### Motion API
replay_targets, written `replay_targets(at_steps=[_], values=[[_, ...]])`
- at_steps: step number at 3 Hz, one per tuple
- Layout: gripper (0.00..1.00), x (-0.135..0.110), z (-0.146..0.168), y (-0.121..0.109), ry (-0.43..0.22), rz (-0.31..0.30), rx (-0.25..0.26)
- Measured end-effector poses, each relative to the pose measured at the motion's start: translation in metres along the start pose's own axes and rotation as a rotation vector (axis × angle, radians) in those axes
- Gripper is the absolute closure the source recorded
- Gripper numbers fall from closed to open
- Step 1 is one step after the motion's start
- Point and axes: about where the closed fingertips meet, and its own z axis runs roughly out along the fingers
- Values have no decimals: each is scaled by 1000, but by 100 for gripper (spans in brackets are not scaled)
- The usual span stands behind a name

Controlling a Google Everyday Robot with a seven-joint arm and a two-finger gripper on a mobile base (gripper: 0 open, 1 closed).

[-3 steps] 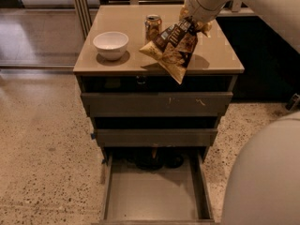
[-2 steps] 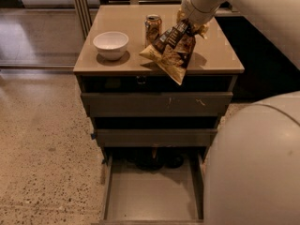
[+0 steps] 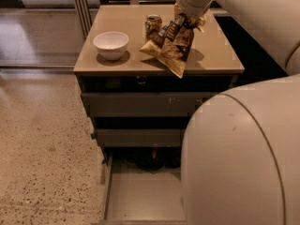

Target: Pick brown chip bag from bottom drawer and place on counter

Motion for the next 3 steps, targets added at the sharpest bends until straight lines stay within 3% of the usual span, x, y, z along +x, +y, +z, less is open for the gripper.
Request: replay_targets(at_steps=[1,3], values=[[100,9,11,-13,38,-6,-13],[100,0,18,-4,20,16,-36]])
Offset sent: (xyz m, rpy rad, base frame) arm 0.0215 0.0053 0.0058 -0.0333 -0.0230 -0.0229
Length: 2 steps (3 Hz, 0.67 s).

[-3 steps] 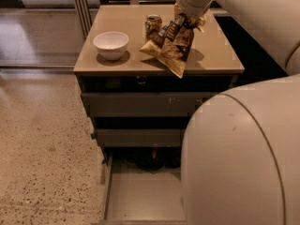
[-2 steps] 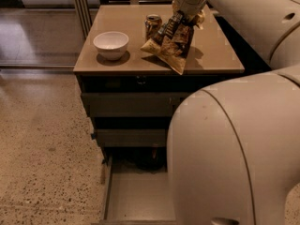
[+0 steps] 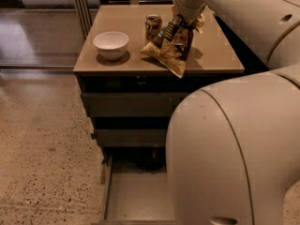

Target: Pick brown chip bag from bottom drawer and place on counter

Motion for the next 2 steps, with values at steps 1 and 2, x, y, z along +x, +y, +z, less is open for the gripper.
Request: replay_targets(at_steps=[1,2], values=[[100,-5,6,9,-7,21,-21],[100,-9,12,14,-12,38,-35]])
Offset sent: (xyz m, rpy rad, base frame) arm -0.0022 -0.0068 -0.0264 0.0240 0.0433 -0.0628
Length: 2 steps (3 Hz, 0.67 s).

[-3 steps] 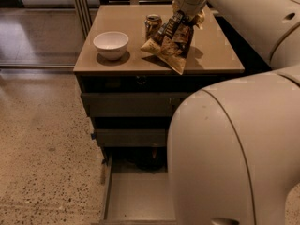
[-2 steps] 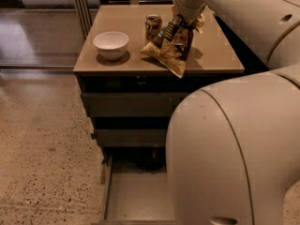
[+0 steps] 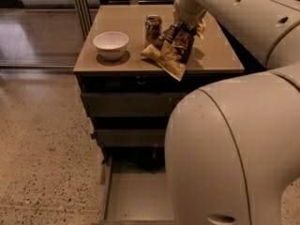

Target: Pick brown chip bag from bottom drawer and place on counter

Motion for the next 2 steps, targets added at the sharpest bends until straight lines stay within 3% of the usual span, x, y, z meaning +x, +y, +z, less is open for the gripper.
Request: replay_targets(at_steps=[2], values=[[50,0,0,0,0,0,0]])
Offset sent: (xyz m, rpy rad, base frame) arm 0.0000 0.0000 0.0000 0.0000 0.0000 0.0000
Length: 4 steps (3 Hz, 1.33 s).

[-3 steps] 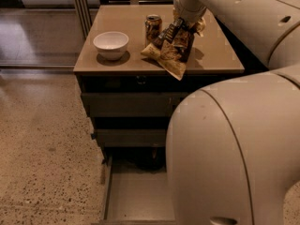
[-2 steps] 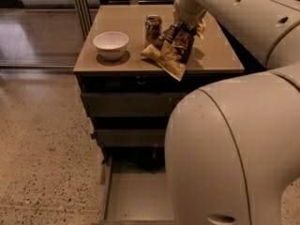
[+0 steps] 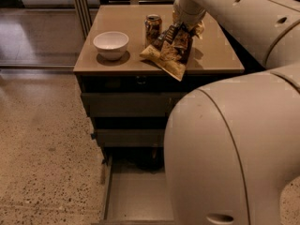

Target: Pick brown chip bag from bottom drawer and place on counter

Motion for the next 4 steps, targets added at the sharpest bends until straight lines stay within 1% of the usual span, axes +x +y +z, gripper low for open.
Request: replay_targets(at_steps=[1,2,3,4], values=[[27,0,0,0,0,0,0],[0,0,0,0,0,0,0],[0,0,0,0,0,0,0],[0,2,0,-7,-28,-23,-10]])
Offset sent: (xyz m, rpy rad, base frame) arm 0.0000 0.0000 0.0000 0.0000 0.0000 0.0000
